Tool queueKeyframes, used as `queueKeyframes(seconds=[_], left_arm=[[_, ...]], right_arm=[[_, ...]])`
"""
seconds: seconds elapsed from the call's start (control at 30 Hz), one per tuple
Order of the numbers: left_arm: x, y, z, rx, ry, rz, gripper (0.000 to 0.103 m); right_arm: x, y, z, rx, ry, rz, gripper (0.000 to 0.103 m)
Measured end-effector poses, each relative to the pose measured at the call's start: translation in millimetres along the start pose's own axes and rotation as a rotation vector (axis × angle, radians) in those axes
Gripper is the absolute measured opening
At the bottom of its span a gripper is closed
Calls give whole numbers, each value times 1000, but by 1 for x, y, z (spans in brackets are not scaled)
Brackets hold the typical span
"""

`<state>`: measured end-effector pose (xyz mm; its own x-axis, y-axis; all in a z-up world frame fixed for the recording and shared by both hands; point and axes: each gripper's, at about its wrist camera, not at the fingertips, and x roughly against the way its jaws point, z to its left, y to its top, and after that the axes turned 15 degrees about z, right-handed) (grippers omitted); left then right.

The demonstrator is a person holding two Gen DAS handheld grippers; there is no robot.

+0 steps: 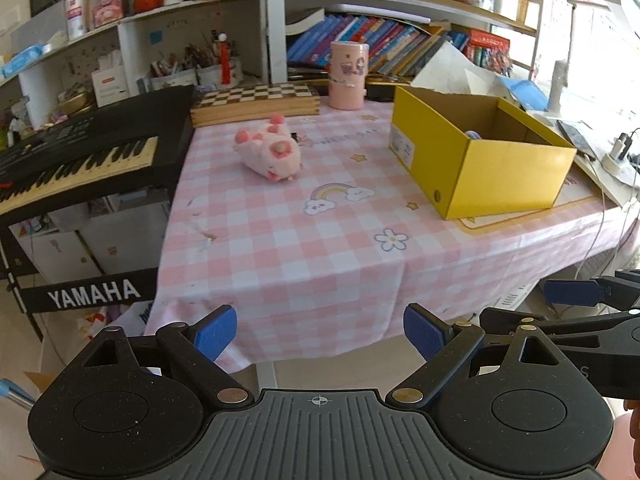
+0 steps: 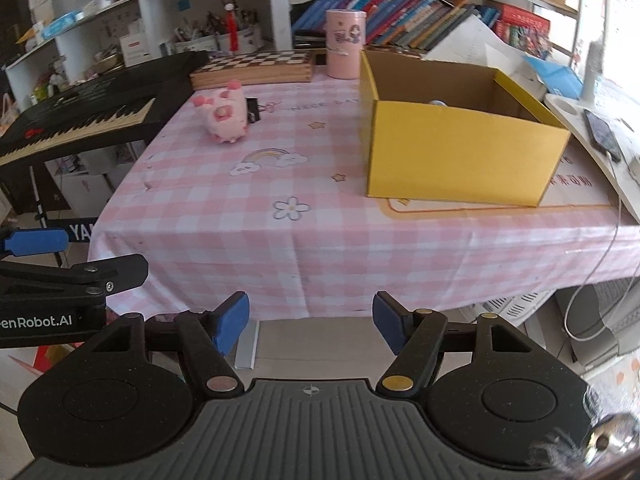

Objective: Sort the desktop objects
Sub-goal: 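Move both tools back toward the pink pig and black binder clip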

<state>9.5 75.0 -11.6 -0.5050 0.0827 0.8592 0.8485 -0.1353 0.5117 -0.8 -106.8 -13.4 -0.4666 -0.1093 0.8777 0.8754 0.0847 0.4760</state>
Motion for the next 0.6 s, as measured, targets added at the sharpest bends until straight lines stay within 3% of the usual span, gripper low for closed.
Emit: queueKeyframes(seconds=[0.6], left_arm=[[5,3,31,56,25,-30,93]], right_arm=[[-4,19,36,87,20,-15,67]])
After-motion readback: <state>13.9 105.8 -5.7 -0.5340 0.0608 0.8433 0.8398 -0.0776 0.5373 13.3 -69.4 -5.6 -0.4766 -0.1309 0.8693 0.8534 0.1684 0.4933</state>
